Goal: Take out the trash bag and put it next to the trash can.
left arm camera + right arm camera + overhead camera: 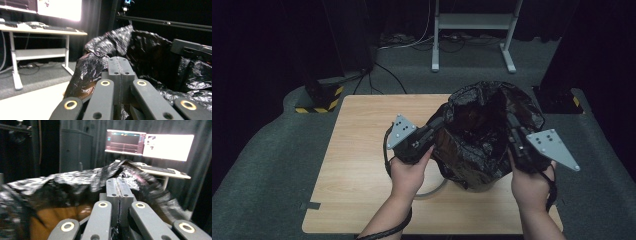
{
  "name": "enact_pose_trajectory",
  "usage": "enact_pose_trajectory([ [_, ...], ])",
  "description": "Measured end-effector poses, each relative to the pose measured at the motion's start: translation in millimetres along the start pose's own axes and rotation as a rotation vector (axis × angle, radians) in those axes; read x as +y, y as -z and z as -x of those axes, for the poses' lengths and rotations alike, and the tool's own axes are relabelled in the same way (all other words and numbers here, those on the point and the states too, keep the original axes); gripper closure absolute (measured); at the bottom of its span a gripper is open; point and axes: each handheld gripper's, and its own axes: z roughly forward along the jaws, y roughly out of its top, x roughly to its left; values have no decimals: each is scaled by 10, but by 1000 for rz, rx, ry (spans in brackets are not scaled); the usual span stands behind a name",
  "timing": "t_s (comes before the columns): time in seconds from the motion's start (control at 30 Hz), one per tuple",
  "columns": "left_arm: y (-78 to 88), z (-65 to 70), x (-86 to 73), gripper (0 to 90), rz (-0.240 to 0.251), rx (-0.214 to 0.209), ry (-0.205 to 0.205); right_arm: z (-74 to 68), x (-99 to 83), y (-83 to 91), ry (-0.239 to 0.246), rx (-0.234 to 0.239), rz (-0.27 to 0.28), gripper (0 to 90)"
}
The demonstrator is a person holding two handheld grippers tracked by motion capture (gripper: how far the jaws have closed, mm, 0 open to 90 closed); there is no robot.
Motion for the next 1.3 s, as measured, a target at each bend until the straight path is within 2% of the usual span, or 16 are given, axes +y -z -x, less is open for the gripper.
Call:
enact_pose_trajectory([
  [0.03, 10, -5, -13, 900, -3, -2, 2, -60, -9, -14, 8, 13, -4, 899],
  [0.07, 20, -11, -22, 900, -8, -2, 3, -190, -31, -41, 30, 39, -10, 899],
  [0.1, 31, -17, -30, 900, -11, -2, 6, -190, -31, -41, 30, 39, -10, 899],
  [0.17, 46, -32, -37, 900, -20, -3, 7, -323, -50, -58, 48, 54, -9, 900],
  [0.2, 51, -36, -40, 900, -21, -3, 8, -447, -64, -62, 70, 64, 1, 900],
  [0.23, 55, -40, -41, 900, -23, -4, 9, -447, -64, -62, 70, 64, 1, 900],
  [0.33, 49, -41, -48, 900, -31, -12, 10, -635, -78, -55, 111, 76, 20, 900],
  [0.5, 38, -20, -54, 900, -34, -30, 12, -873, -115, -24, 149, 99, 46, 900],
  [0.77, 20, -12, -70, 898, -38, -49, 22, -1080, -273, -39, 171, 133, 36, 900],
  [0.97, 0, 0, -95, 882, -27, -61, 37, -1159, -370, -68, 196, 124, 46, 900],
  [1.07, -11, 7, -85, 740, -39, -65, 26, -1151, -407, -84, 191, 125, 49, 900],
  [1.13, -11, 13, -72, 708, -32, -48, 22, -1148, -410, -85, 192, 123, 52, 900],
  [1.17, -2, 3, -62, 672, -24, -43, 28, -1147, -411, -82, 193, 121, 57, 900],
  [1.2, 9, -15, -54, 559, -11, -41, 35, -1143, -408, -77, 196, 119, 61, 899],
  [1.23, 16, -38, -48, 559, 3, -60, 47, -1143, -408, -77, 196, 119, 61, 899],
  [1.3, 40, -84, -24, 469, 22, -71, 73, -1142, -413, -79, 196, 125, 56, 899],
])
